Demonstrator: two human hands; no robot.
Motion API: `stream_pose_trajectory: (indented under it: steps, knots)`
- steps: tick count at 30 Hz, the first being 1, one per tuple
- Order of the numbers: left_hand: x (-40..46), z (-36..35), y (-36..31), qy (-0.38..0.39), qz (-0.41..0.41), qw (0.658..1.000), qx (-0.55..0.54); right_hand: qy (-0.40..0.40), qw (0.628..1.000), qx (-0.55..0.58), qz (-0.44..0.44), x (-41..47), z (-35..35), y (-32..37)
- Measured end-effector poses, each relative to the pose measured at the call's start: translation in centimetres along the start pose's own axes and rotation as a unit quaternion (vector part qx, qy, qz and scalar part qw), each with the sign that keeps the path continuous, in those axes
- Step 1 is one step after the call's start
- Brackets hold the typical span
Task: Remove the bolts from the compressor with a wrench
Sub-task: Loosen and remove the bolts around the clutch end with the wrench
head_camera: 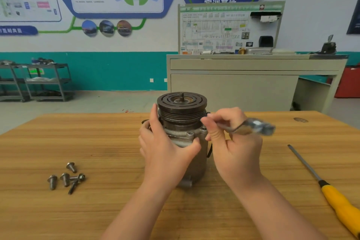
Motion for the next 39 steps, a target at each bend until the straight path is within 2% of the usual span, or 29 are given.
stream_pose_trajectory:
  steps: [2, 5, 8, 10, 13, 16, 17, 20, 21, 22, 23, 26, 27, 29, 33, 39]
  knots:
    - [-0.3, -0.2, 0.0, 0.021, 0.01, 1.0, -0.021, 0.001, 0.999, -0.017, 0.035, -0.4, -0.3, 0.6]
    - [0.6, -0.1, -0.3, 0.013, 0.031, 0.999, -0.028, 0.017, 0.995, -0.02, 0.091, -1.1, -0.9, 1.4]
    - [1.0, -0.2, 0.2, 0.001, 0.036, 0.999, -0.011, 0.01, 0.994, -0.026, 0.104, -1.5, -1.1, 1.3]
    - [0.4, -0.2, 0.1, 0.002, 0.01, 1.0, -0.008, -0.022, 0.999, -0.012, 0.047, -1.4, -0.6, 0.3]
    - [0.1, -0.1, 0.5, -0.01, -0.002, 1.0, 0.007, -0.117, 0.982, 0.094, -0.117, -1.4, 0.5, -2.4]
    - [0.4, -0.1, 0.2, -0.014, -0.005, 1.0, 0.001, -0.192, 0.929, 0.177, -0.263, -1.8, 1.5, -5.8]
    - [0.3, -0.2, 0.2, -0.015, -0.005, 1.0, -0.002, -0.201, 0.896, 0.21, -0.335, -2.1, 1.4, -7.5]
    - [0.2, -0.2, 0.3, -0.014, -0.007, 1.0, -0.005, -0.2, 0.759, 0.344, -0.515, -3.3, 0.1, -11.0]
    - [0.2, -0.2, 0.3, -0.016, -0.009, 1.0, -0.003, -0.203, 0.731, 0.372, -0.535, -3.5, -0.1, -11.4]
    - [0.2, -0.2, 0.4, -0.017, -0.011, 1.0, -0.001, -0.212, 0.725, 0.382, -0.532, -3.3, 0.1, -11.5]
    - [0.2, -0.2, 0.4, -0.016, -0.012, 1.0, 0.0, -0.217, 0.746, 0.365, -0.513, -3.0, 0.7, -11.3]
    - [0.2, -0.3, 0.4, -0.014, -0.016, 1.0, -0.005, -0.183, 0.886, 0.208, -0.372, -1.0, 2.5, -8.8]
    - [0.2, -0.3, 0.4, -0.014, -0.018, 1.0, -0.007, -0.166, 0.919, 0.168, -0.316, -0.5, 2.6, -7.6]
    - [0.2, -0.3, 0.3, -0.016, -0.02, 1.0, -0.007, -0.13, 0.958, 0.121, -0.224, 0.0, 2.2, -5.5]
    - [0.2, -0.2, 0.2, -0.019, -0.021, 1.0, -0.002, -0.05, 0.994, 0.052, -0.082, -0.2, 1.0, -2.3]
    - [0.1, -0.2, 0.2, -0.011, -0.01, 1.0, -0.017, 0.008, 0.996, -0.034, 0.077, -1.2, -1.0, 1.2]
Point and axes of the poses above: each hand's wrist, its own x-axis towards the middle knuckle, its own z-axis out of the back of the hand, y = z × x, the point moved 9 cm from there along x, towards the middle knuckle, and after that the axes turned 5 degrees about -y, right-handed, at the moved point
